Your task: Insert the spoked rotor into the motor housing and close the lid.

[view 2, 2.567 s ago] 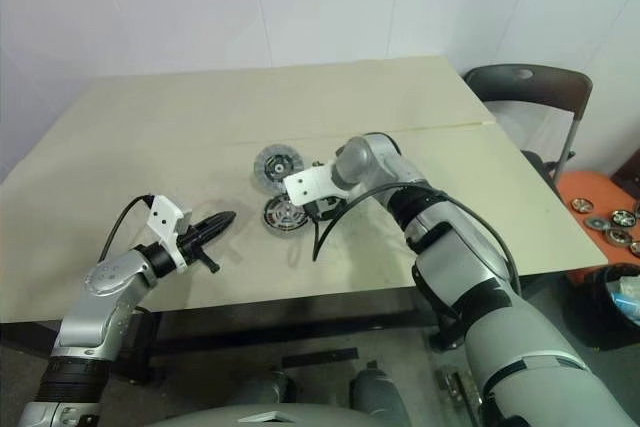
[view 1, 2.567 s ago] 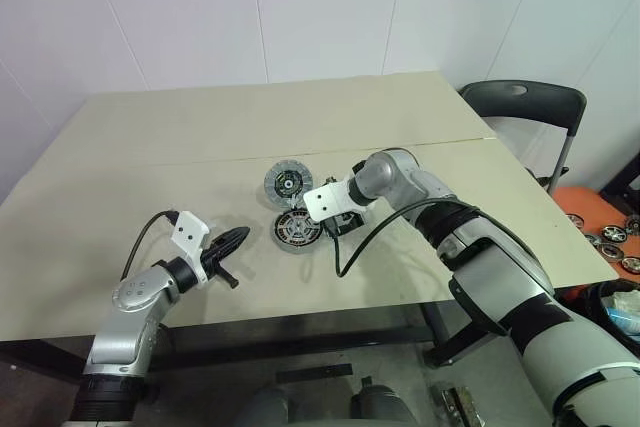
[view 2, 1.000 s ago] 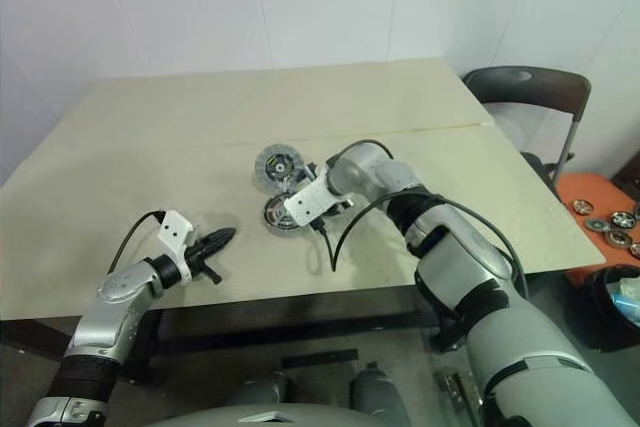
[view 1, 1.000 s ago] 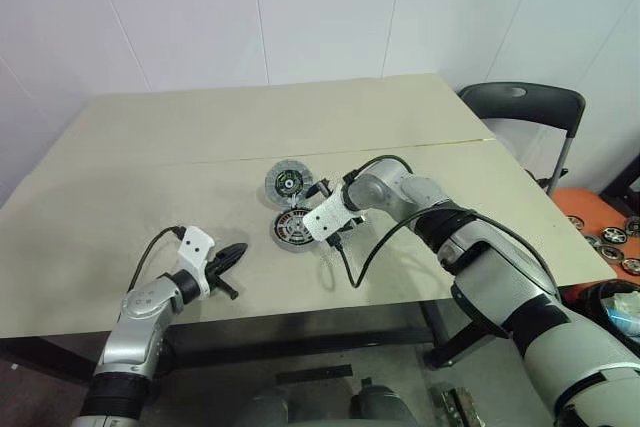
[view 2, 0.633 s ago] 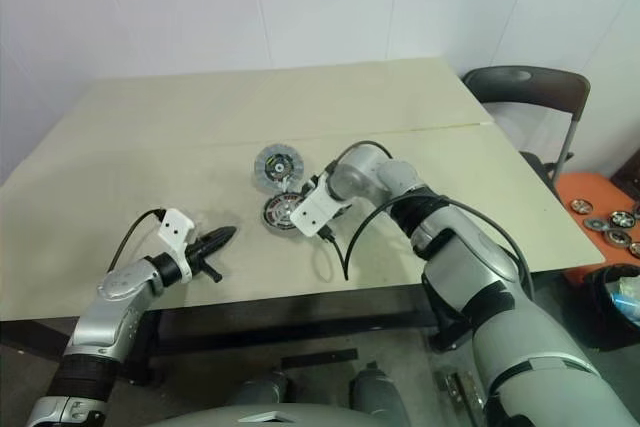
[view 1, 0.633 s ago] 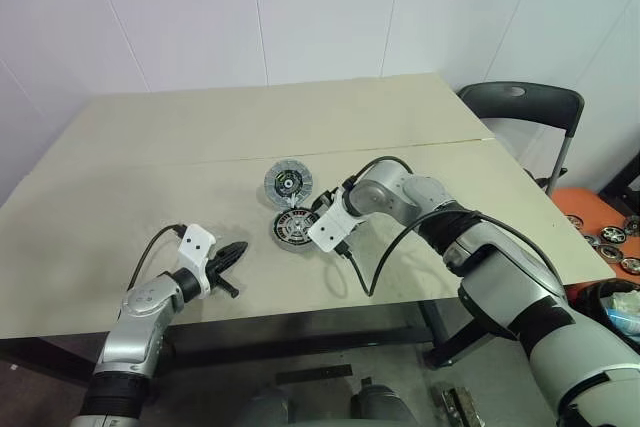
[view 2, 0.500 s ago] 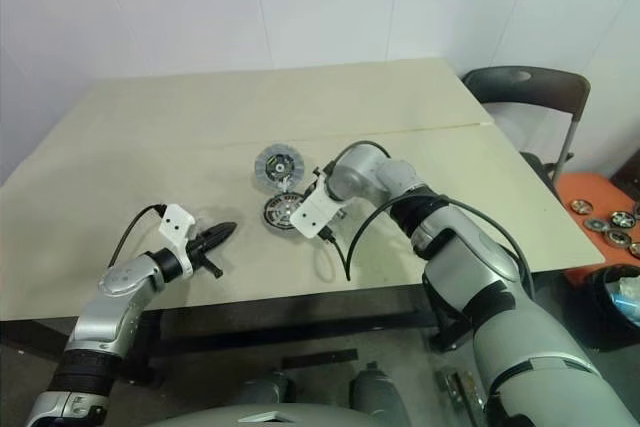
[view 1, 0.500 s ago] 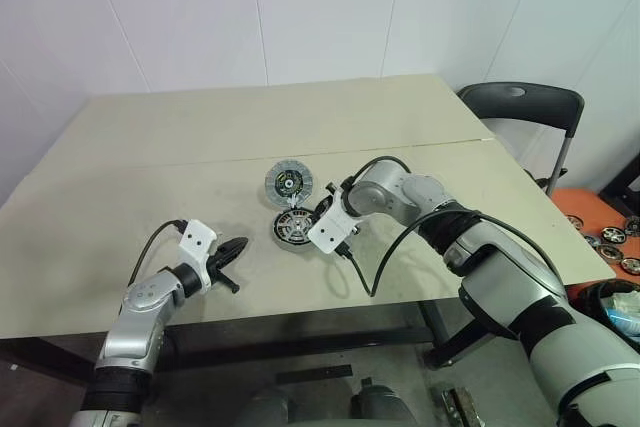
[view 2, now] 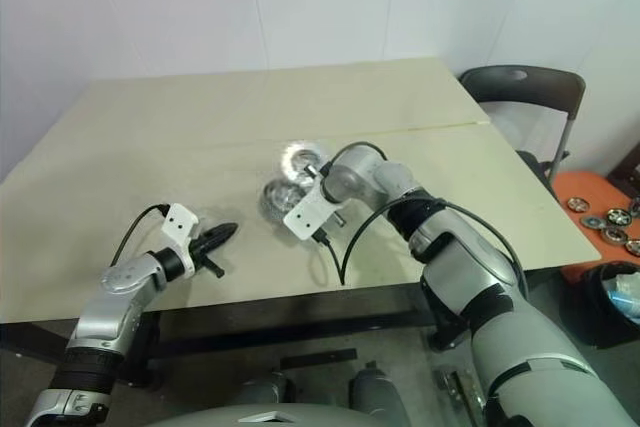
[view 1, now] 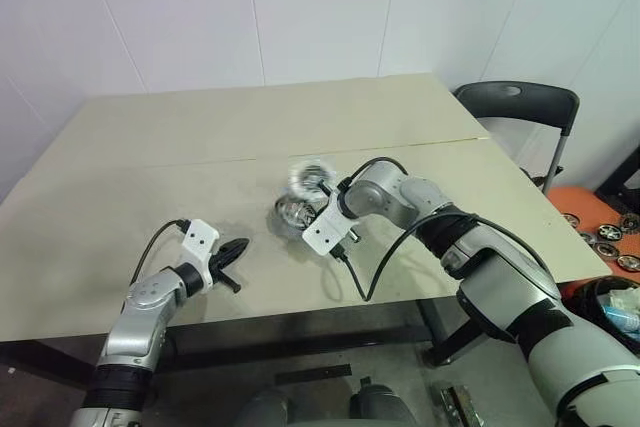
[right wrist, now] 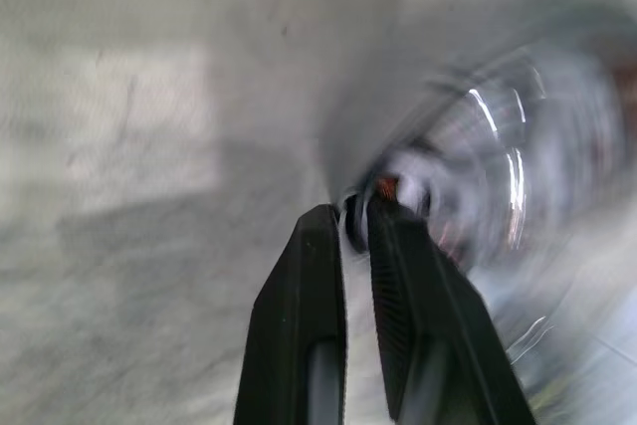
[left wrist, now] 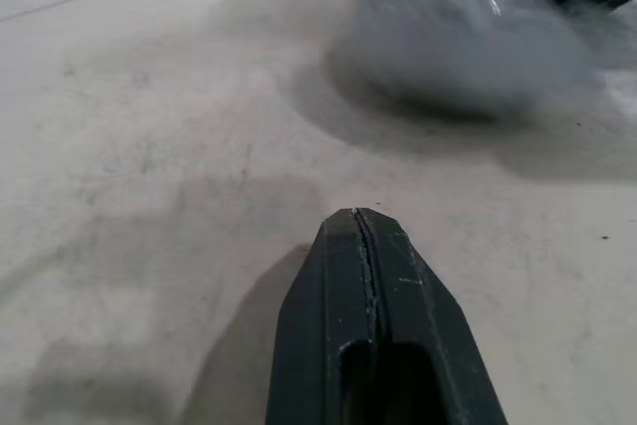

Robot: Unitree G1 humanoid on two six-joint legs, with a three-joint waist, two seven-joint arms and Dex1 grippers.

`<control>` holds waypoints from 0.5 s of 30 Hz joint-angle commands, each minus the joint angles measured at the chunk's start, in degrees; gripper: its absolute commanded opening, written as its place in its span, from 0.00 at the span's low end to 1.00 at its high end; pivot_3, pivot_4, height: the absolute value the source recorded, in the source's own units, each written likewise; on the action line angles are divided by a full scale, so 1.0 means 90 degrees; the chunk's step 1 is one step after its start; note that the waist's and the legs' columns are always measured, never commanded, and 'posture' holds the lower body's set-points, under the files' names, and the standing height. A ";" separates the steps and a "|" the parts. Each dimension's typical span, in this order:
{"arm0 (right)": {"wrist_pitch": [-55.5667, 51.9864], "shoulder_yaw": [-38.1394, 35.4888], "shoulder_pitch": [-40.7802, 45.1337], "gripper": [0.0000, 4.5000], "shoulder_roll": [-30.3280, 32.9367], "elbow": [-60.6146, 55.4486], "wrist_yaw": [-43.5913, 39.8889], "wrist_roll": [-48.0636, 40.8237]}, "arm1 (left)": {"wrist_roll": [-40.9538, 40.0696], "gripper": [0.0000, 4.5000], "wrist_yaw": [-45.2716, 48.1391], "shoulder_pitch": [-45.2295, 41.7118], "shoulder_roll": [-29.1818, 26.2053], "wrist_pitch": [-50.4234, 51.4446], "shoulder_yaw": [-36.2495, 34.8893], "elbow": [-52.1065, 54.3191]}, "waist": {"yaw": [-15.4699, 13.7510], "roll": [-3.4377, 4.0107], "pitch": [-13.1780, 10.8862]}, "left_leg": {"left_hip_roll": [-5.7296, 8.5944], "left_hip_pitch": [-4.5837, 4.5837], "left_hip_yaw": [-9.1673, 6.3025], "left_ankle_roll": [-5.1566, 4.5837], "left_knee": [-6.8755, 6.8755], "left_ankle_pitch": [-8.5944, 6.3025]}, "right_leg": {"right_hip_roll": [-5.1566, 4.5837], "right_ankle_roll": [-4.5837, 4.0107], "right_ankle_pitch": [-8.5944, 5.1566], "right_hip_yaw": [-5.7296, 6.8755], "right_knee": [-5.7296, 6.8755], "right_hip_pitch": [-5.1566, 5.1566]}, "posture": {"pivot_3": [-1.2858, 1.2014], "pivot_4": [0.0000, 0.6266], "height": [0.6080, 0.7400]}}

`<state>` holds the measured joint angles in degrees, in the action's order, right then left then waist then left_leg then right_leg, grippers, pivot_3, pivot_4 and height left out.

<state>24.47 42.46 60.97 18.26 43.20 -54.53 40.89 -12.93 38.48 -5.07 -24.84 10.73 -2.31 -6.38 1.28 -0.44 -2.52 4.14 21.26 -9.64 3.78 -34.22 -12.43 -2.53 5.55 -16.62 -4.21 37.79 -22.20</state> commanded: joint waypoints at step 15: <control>-0.0375 -0.0381 -0.0115 0.02 0.0438 -0.1403 -0.1933 -0.1168 | 0.0140 0.00 0.0085 -0.0189 -0.0106 -0.0355 0.0027 -0.0203 | -0.0026 0.0000 0.0000 | 0.0002 0.0012 -0.0001 0.0000 0.0000 0.0000 | -0.0004 0.0001 0.0000 0.0002 -0.0004 -0.0009 | 0.52 0.00 1.00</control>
<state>22.19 41.61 59.23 21.10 35.63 -67.41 34.02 -11.73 38.74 -5.50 -25.26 9.37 -1.39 -8.55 1.04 -0.45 -2.52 4.16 21.38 -9.66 3.78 -34.22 -12.44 -2.58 5.56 -16.61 -4.19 37.75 -22.28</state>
